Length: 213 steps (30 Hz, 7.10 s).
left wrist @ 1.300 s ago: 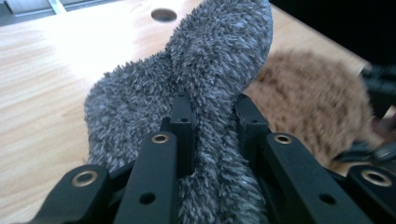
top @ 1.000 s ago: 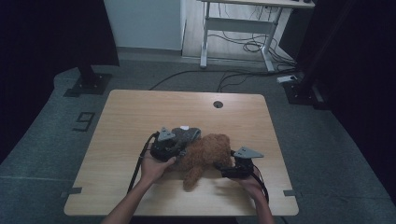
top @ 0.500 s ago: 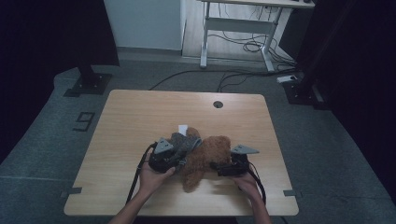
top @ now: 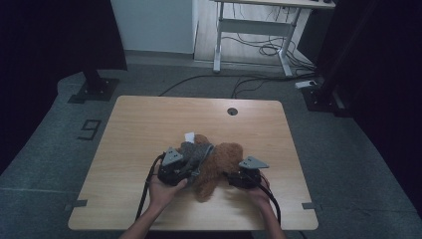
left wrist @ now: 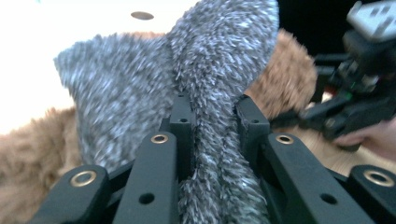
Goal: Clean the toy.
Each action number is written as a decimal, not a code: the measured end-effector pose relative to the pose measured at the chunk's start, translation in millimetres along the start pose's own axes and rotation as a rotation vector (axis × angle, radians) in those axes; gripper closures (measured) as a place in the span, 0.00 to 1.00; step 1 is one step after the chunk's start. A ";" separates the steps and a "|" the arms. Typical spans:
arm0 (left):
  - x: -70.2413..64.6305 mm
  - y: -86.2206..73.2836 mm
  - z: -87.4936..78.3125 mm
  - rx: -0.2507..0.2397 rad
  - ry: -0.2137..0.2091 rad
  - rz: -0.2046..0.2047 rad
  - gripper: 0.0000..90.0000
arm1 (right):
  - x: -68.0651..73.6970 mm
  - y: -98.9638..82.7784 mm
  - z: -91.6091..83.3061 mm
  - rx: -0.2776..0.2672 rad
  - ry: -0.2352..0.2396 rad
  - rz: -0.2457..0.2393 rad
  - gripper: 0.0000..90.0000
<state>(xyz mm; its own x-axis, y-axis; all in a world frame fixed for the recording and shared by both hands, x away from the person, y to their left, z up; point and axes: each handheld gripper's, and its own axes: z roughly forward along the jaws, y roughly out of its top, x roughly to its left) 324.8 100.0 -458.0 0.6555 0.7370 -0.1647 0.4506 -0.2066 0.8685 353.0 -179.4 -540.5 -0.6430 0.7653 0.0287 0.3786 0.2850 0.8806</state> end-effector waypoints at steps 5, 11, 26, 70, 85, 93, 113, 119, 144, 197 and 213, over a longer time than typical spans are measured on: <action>-19.1 25.5 7.7 -0.023 -0.031 0.043 0.81 | 2.5 -2.8 -1.5 -0.026 -0.006 -0.017 0.38; -44.5 55.1 53.8 0.035 -0.087 0.051 0.81 | 6.9 -4.9 -4.7 -0.036 -0.020 -0.062 0.40; -23.9 31.9 66.9 0.120 0.013 0.037 0.82 | 6.7 -7.6 -6.1 -0.027 -0.025 -0.078 0.41; -30.6 62.2 57.0 0.040 -0.023 0.038 0.82 | 4.4 -9.7 -6.1 -0.035 -0.013 -0.051 0.41; -28.1 45.9 80.9 0.143 0.053 0.063 0.82 | 4.0 -10.6 -5.9 -0.033 -0.013 -0.041 0.41; 9.9 32.8 35.5 0.092 0.072 -0.001 0.82 | 2.9 -10.7 -5.7 -0.035 -0.008 -0.035 0.40; 105.5 -37.6 -11.8 0.208 0.182 -0.197 0.82 | 2.2 -10.6 -5.2 -0.036 -0.009 -0.032 0.40; 87.4 -1.7 -30.3 0.109 0.151 -0.129 0.82 | 1.5 -10.5 -5.0 -0.037 -0.006 -0.030 0.40; -42.6 57.0 94.8 0.202 -0.036 0.096 0.82 | -0.3 -11.1 -4.9 -0.032 -0.004 -0.019 0.40; 39.1 56.3 10.9 0.124 0.051 -0.028 0.81 | 3.0 -7.9 0.8 -0.039 -0.057 -0.025 0.41; 24.3 15.4 33.8 0.129 0.037 -0.024 0.82 | 1.7 -5.1 0.0 -0.013 -0.062 -0.005 0.25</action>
<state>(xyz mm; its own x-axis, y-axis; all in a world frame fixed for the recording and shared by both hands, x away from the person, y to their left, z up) 368.1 93.0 -464.4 0.6219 0.7654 -0.1653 0.5414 -0.2678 0.7970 350.0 -179.6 -545.0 -0.6023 0.7982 -0.0049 0.3663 0.2818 0.8868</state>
